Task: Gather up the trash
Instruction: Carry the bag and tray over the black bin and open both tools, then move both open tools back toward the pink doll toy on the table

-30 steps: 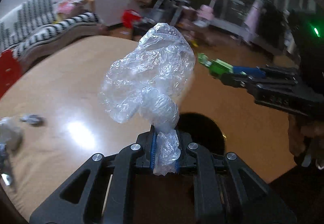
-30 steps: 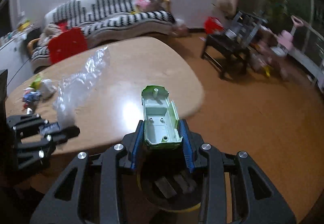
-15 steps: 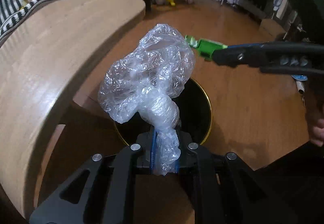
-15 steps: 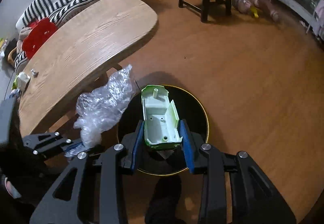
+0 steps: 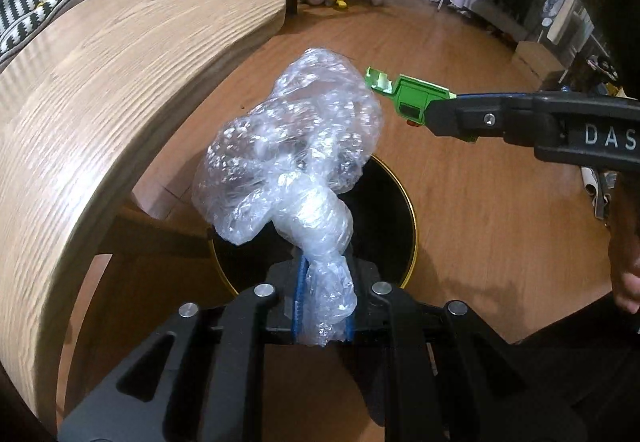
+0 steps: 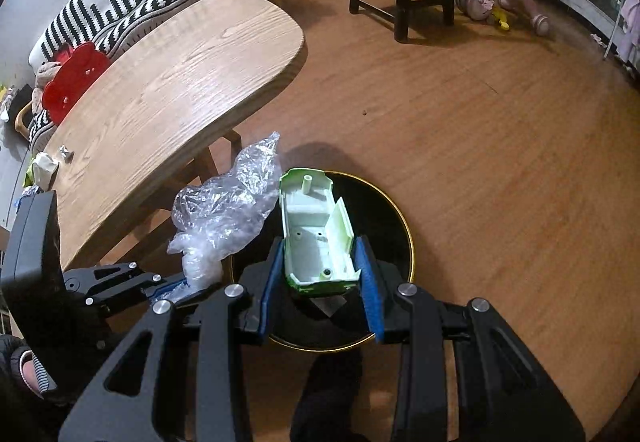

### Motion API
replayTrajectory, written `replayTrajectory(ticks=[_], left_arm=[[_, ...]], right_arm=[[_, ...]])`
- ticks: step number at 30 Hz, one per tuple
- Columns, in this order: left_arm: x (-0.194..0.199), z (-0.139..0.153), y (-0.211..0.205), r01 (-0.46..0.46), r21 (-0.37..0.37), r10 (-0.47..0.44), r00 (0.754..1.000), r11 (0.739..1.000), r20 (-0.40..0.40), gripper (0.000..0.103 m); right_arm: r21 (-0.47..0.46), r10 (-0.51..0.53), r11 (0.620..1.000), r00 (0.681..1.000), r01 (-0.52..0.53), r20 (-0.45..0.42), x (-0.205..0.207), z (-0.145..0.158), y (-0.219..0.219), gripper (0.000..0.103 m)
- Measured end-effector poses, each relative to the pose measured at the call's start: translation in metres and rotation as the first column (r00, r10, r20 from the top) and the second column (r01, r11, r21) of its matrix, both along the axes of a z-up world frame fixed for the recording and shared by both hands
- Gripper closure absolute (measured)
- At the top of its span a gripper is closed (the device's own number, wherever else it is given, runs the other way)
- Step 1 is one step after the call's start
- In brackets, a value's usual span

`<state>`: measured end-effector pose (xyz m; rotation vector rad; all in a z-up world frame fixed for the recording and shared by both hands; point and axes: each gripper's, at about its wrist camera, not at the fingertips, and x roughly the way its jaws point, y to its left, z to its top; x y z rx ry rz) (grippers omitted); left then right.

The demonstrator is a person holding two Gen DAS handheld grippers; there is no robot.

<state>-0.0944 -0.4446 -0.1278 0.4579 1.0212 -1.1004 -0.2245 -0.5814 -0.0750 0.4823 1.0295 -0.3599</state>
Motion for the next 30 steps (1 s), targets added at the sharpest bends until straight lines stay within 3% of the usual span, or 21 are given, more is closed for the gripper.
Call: replayTrajectory(ticks=[3, 5, 6, 7, 15, 22, 26, 30], left_arm=[[-0.004, 0.000, 0.001, 0.005, -0.003, -0.005, 1.000, 1.000, 0.010, 0.085], [-0.007, 0.001, -0.001, 0.006, -0.006, -0.006, 1.000, 1.000, 0.023, 0.066], [-0.008, 0.003, 0.000, 0.002, -0.013, -0.001, 1.000, 1.000, 0.027, 0.043], [-0.009, 0.005, 0.002, -0.004, -0.023, 0.005, 0.999, 1.000, 0.033, 0.030], [-0.017, 0.022, 0.014, 0.001, -0.044, 0.003, 0.997, 0.999, 0.078, 0.020], [-0.010, 0.062, 0.043, -0.032, -0.104, 0.042, 0.994, 0.994, 0.096, 0.012], [0.004, 0.093, 0.093, -0.108, -0.145, 0.132, 0.977, 0.984, 0.168, 0.009], [0.032, 0.114, 0.159, -0.253, -0.164, 0.283, 0.938, 0.954, 0.202, 0.009]], right_arm=[[0.012, -0.006, 1.000, 1.000, 0.006, -0.001, 0.001, 0.000, -0.003, 0.066], [0.009, -0.013, 1.000, 1.000, 0.013, 0.005, 0.001, 0.002, -0.003, 0.057], [0.005, -0.015, 1.000, 1.000, 0.015, 0.012, 0.001, 0.004, -0.003, 0.048], [0.001, -0.016, 1.000, 1.000, 0.016, 0.016, 0.001, 0.005, -0.002, 0.045], [-0.015, -0.011, 1.000, 0.999, 0.012, 0.044, 0.004, 0.020, 0.007, 0.041], [-0.070, 0.056, 0.996, 0.989, -0.047, 0.139, 0.024, 0.068, 0.042, 0.034], [-0.082, 0.156, 0.986, 0.965, -0.142, 0.212, 0.051, 0.099, 0.085, 0.033], [-0.103, 0.268, 0.963, 0.926, -0.250, 0.264, 0.087, 0.123, 0.139, 0.033]])
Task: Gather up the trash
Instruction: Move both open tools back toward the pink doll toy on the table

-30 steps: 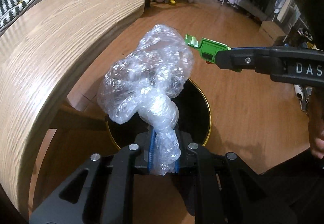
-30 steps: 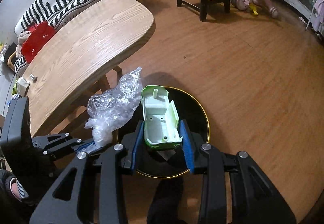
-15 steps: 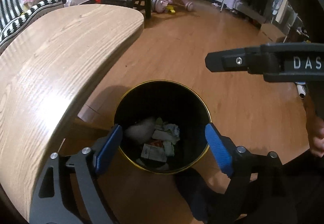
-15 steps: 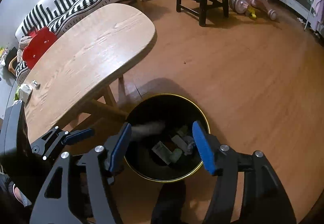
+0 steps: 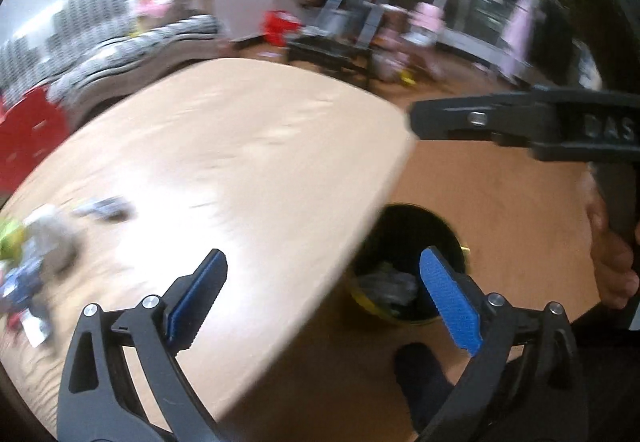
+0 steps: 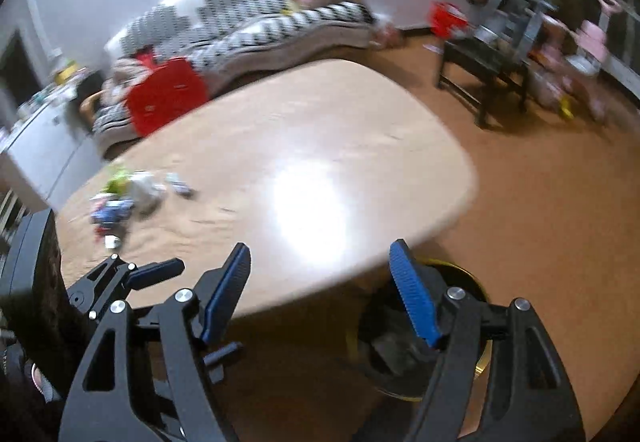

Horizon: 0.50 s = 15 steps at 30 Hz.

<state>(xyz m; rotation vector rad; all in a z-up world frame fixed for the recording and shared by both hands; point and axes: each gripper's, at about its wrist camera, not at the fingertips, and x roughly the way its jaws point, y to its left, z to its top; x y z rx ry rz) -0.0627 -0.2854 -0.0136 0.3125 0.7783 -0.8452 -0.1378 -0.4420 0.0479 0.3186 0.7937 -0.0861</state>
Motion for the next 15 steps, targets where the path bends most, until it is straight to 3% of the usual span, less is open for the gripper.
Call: replayTrajectory(ticks=[3, 6, 10, 15], left_arm=[[0.022, 0.011, 0.060, -0.145, 0.002, 0.145, 0.989, 0.989, 0.019, 0.008], [0.040, 0.017, 0.122, -0.270, 0.001, 0.270, 0.962, 0.963, 0.025, 0.008], [0.061, 0.021, 0.201, -0.435, 0.011, 0.435, 0.900, 0.900, 0.038, 0.008], [0.082, 0.014, 0.274, -0.573, 0.009, 0.573, 0.819, 0.819, 0.008, 0.008]], right_arm=[[-0.027, 0.108, 0.994, 0.993, -0.107, 0.051, 0.030, 0.013, 0.055, 0.033], [-0.041, 0.180, 0.983, 0.980, -0.177, 0.080, 0.054, 0.015, 0.093, 0.033], [-0.043, 0.272, 0.962, 0.960, -0.270, 0.059, 0.090, 0.005, 0.144, 0.033], [-0.049, 0.334, 0.942, 0.942, -0.333, 0.031, 0.125, -0.006, 0.185, 0.033]])
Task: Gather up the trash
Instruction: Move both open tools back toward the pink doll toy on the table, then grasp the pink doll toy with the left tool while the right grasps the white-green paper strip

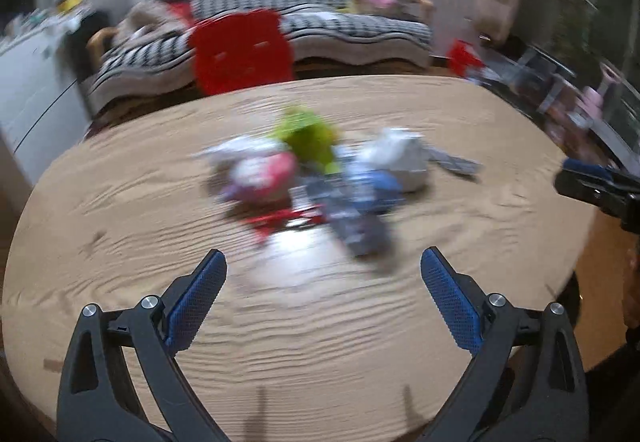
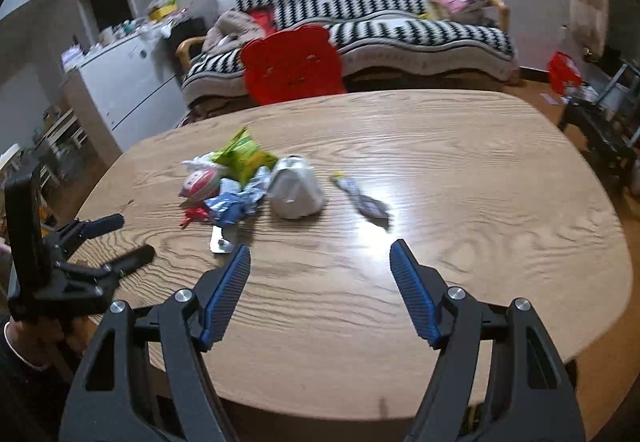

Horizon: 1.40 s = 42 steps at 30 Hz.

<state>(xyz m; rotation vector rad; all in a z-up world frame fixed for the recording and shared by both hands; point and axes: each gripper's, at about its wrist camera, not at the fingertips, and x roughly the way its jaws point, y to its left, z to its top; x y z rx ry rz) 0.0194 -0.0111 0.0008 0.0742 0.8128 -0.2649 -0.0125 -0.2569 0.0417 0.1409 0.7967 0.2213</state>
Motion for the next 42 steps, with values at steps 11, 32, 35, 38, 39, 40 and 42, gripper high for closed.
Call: replayTrajectory(ticks=[11, 32, 35, 38, 39, 40, 42], left_arm=[[0.068, -0.025, 0.038, 0.005, 0.031, -0.005, 1.000, 1.000, -0.008, 0.008], [0.147, -0.062, 0.004, 0.051, -0.009, -0.052, 0.994, 0.999, -0.096, 0.024], [0.145, -0.062, 0.004, 0.046, -0.008, -0.047, 0.994, 0.999, -0.100, 0.037], [0.140, -0.057, 0.006, 0.034, 0.014, -0.033, 0.996, 0.999, -0.080, 0.041], [0.138, -0.055, 0.007, 0.032, 0.015, -0.031, 0.997, 0.999, -0.077, 0.041], [0.135, -0.050, 0.010, 0.026, 0.010, -0.025, 0.997, 1.000, -0.072, 0.041], [0.130, -0.044, 0.012, 0.022, 0.009, -0.021, 0.998, 1.000, -0.065, 0.041]], right_arm=[[-0.105, -0.019, 0.994, 0.997, 0.012, -0.069, 0.065, -0.043, -0.009, 0.033], [-0.171, 0.002, 0.985, 0.987, -0.030, -0.159, 0.131, -0.099, -0.010, 0.070], [-0.164, 0.016, 0.986, 0.987, -0.043, -0.162, 0.129, -0.097, -0.007, 0.089], [-0.156, 0.023, 0.987, 0.991, -0.044, -0.135, 0.121, -0.089, -0.003, 0.090], [-0.159, 0.018, 0.986, 0.992, -0.038, -0.125, 0.118, -0.086, -0.001, 0.090], [-0.159, 0.013, 0.987, 0.994, -0.031, -0.112, 0.114, -0.081, -0.001, 0.090], [-0.150, 0.009, 0.989, 0.996, -0.022, -0.089, 0.105, -0.071, -0.003, 0.090]])
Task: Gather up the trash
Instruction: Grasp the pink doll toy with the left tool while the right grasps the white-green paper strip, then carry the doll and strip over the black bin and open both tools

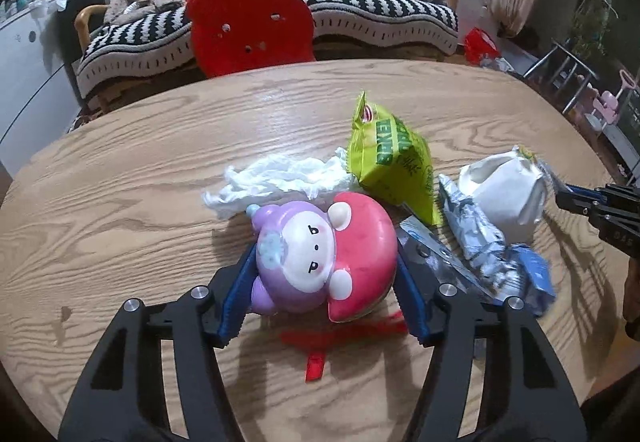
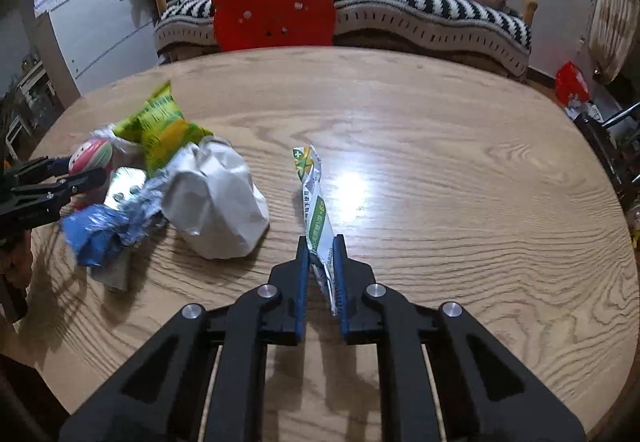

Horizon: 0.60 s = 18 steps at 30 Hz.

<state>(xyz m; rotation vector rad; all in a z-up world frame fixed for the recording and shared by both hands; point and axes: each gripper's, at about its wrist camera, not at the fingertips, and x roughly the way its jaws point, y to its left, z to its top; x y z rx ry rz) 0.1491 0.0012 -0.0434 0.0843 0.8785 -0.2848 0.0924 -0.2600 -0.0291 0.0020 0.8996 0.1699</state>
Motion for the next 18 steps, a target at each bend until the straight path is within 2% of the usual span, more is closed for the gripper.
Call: replayTrajectory(ticks=[9, 12, 18], left_arm=[[-0.039, 0.038, -0.012, 0.013, 0.035, -0.015, 0.997, 0.999, 0.072, 0.041], [-0.054, 0.052, -0.029, 0.045, 0.022, -0.047, 0.994, 0.999, 0.098, 0.041], [-0.089, 0.073, -0.094, 0.170, -0.021, -0.165, 0.975, 0.985, 0.149, 0.041]], right_arm=[[0.020, -0.033, 0.999, 0.998, 0.032, 0.044, -0.041, 0.030, -0.016, 0.090], [0.022, -0.062, 0.998, 0.996, 0.060, 0.061, -0.062, 0.040, -0.034, 0.090], [0.027, -0.149, 0.989, 0.985, 0.147, 0.093, -0.114, 0.056, -0.085, 0.090]])
